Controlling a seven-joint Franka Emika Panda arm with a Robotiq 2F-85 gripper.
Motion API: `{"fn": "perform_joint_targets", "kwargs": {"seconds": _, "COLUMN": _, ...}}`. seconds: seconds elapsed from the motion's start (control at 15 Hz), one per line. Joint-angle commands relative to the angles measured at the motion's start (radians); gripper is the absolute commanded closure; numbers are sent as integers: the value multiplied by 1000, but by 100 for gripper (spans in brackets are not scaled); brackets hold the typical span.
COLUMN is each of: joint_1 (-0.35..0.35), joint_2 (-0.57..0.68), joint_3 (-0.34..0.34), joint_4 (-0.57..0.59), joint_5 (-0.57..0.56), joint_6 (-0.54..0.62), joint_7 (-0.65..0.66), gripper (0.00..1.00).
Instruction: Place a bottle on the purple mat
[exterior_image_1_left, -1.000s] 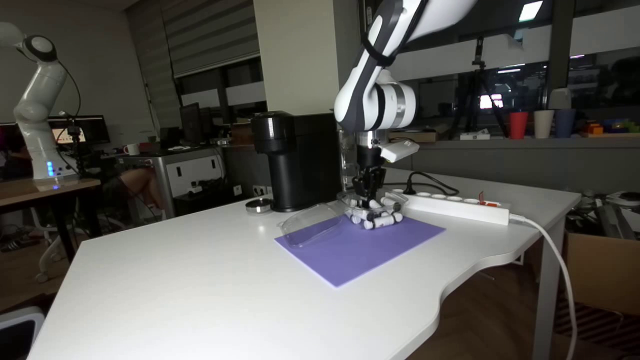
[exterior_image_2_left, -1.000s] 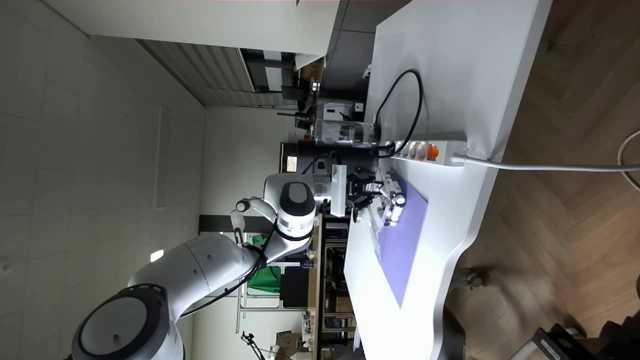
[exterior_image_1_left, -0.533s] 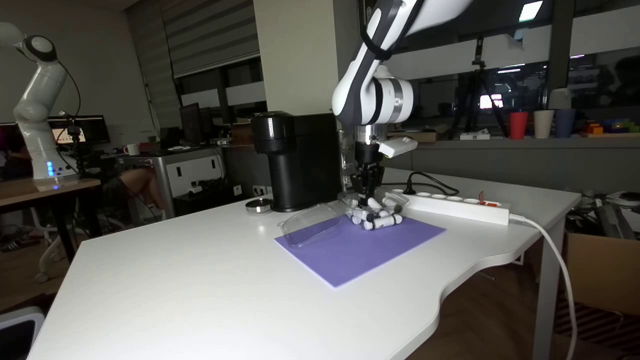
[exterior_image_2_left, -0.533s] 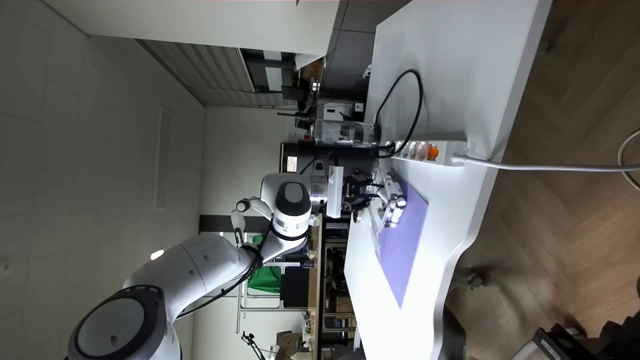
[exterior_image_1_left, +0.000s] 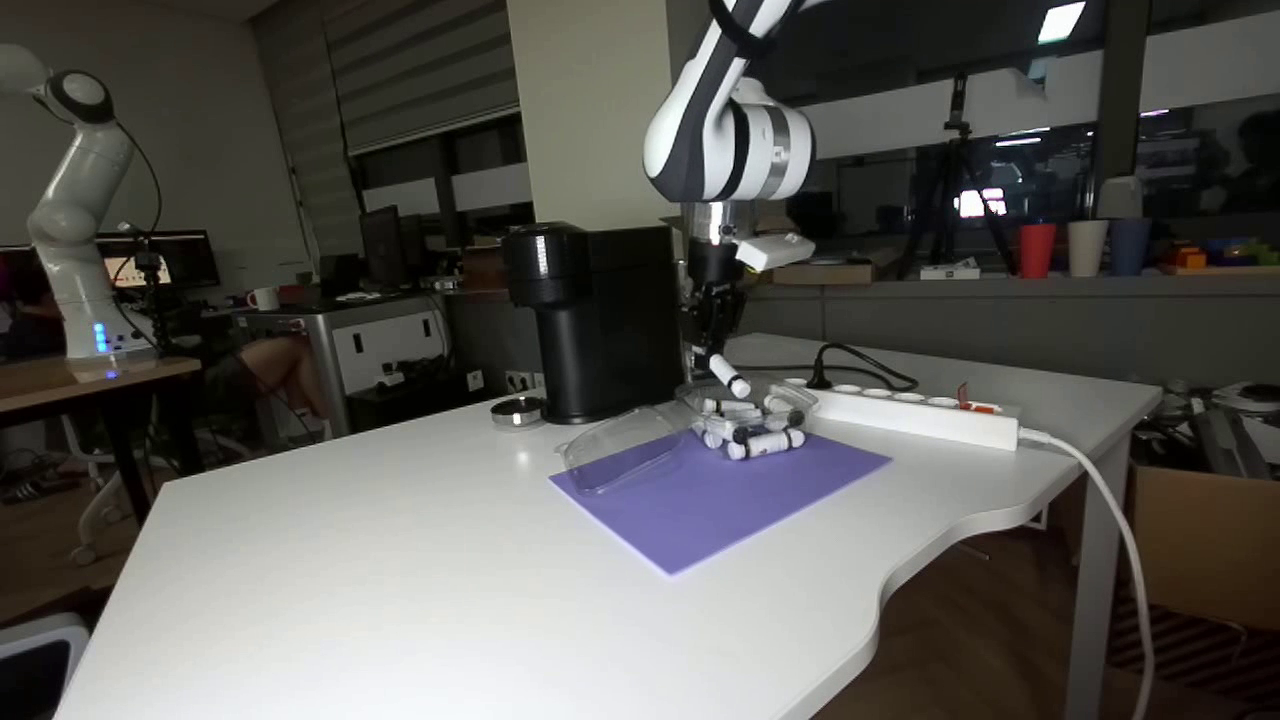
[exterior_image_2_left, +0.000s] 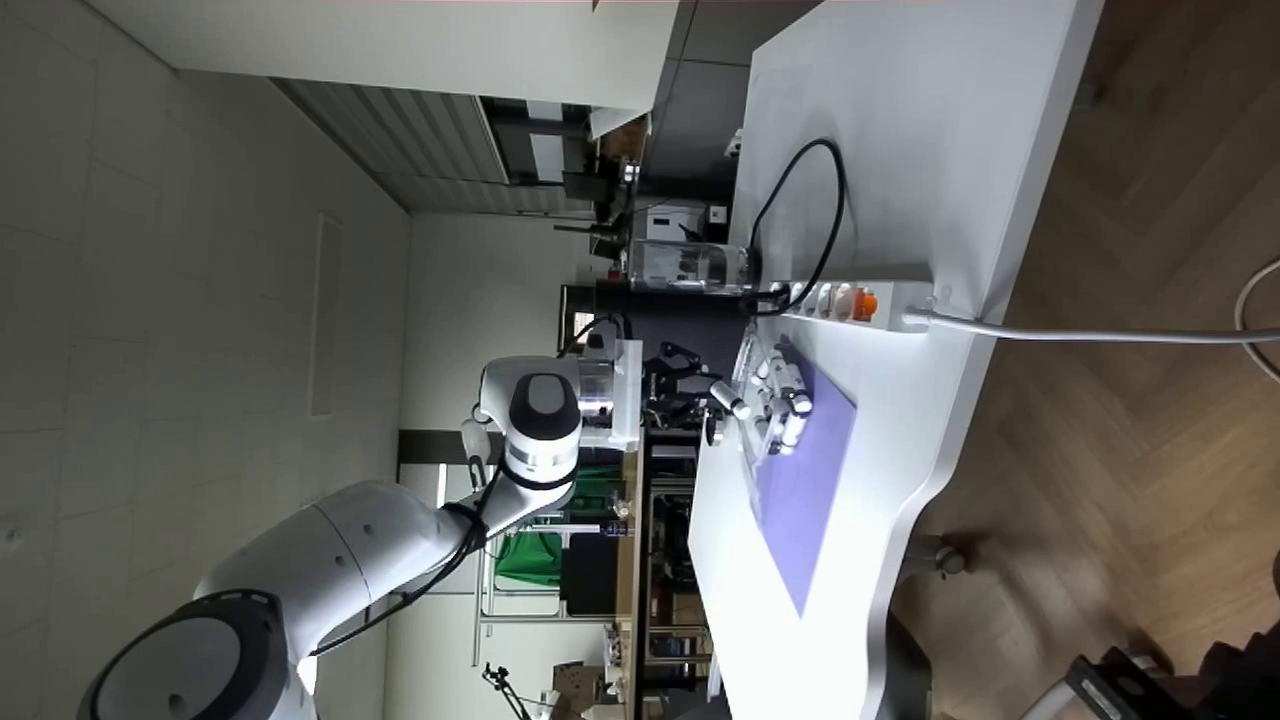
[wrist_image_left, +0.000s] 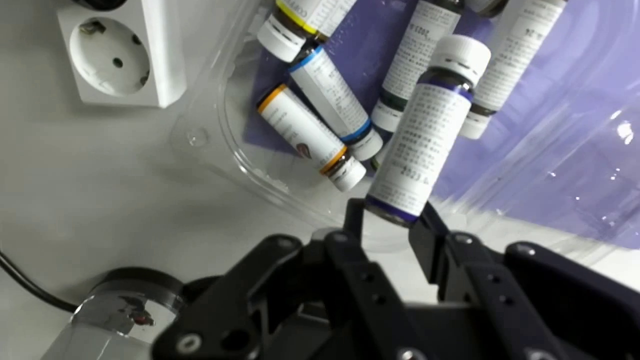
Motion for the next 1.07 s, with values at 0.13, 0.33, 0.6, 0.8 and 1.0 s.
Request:
{"fn": "perform_joint_targets", "kwargs": {"seconds": 0.13, "joint_1": -6, "joint_2": -96, "joint_3": 63, "joint_4": -104, "joint_5": 50, "joint_6": 14, "joint_7": -29, "gripper": 93}}
{"fn": "perform_joint_targets", "kwargs": {"seconds": 0.33, "joint_1": 14, "joint_2": -111, "joint_3": 105, "joint_4": -157, "joint_5": 76, "joint_6": 29, "joint_7": -44, "gripper": 93}}
{"fn": "perform_joint_targets", "kwargs": {"seconds": 0.6, "joint_1": 57, "joint_2": -122, "joint_3": 155, "joint_4": -238, "joint_5": 89, "joint_6": 55, "joint_7": -60, "gripper": 93}}
{"fn": "perform_joint_targets", "kwargs": {"seconds": 0.8, "joint_1": 96, "joint_2": -103, "joint_3": 180, "joint_4": -285, "joint_5": 79, "joint_6": 83, "joint_7": -64, "gripper": 93}}
{"fn": "perform_joint_targets", "kwargs": {"seconds": 1.0, "joint_1": 135, "joint_2": -82, "joint_3": 177, "joint_4": -321, "joint_5": 59, "joint_6": 87, "joint_7": -53, "gripper": 93}}
